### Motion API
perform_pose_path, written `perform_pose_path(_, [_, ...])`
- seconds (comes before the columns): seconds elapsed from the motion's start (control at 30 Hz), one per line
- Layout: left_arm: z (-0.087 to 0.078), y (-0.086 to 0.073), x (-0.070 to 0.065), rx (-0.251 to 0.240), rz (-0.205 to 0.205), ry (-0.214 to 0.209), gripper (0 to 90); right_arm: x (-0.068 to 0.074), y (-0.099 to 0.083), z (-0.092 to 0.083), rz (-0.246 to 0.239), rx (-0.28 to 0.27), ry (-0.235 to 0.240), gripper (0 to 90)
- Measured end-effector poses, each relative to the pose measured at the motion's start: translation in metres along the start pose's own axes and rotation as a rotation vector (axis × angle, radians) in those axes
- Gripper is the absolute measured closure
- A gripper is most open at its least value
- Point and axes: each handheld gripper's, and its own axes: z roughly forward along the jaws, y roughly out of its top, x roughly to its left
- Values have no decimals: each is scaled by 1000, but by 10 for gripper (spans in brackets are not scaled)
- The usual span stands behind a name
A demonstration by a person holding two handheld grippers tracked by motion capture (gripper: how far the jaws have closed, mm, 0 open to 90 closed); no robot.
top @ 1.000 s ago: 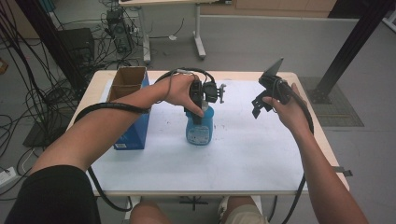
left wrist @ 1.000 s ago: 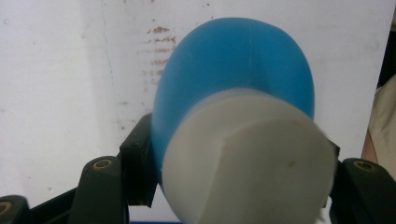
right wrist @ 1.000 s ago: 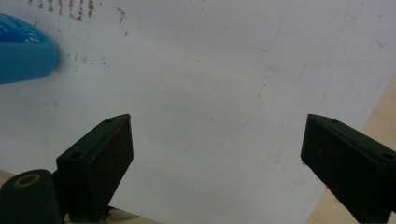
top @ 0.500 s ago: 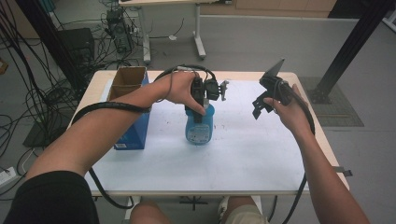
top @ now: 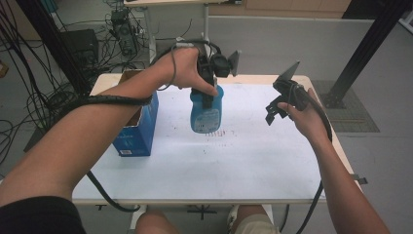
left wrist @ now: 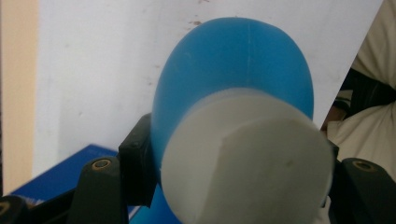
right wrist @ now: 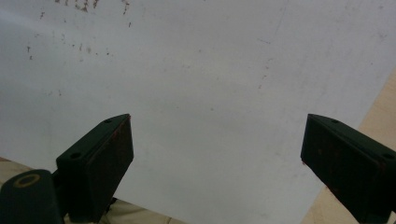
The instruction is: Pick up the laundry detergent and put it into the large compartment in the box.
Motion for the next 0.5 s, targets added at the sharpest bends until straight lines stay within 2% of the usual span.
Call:
perform_pose_path(0.2, [-46,-10,12,-23,-222,0,376,0,-4,-2,-17,-1,1,91])
perform_pose_path(0.3, [-66,-17,16,-33,-296,6,376,0,-6,-3,-17,-3,2,91])
perform_pose_path(0.37, [-78,-21,17,-37,-327,19,376,-1,-8,-4,-21,-6,4,90])
perform_pose_path(0.5, [-108,-32,19,-44,-416,51,376,-5,-10,-5,-20,-11,8,90])
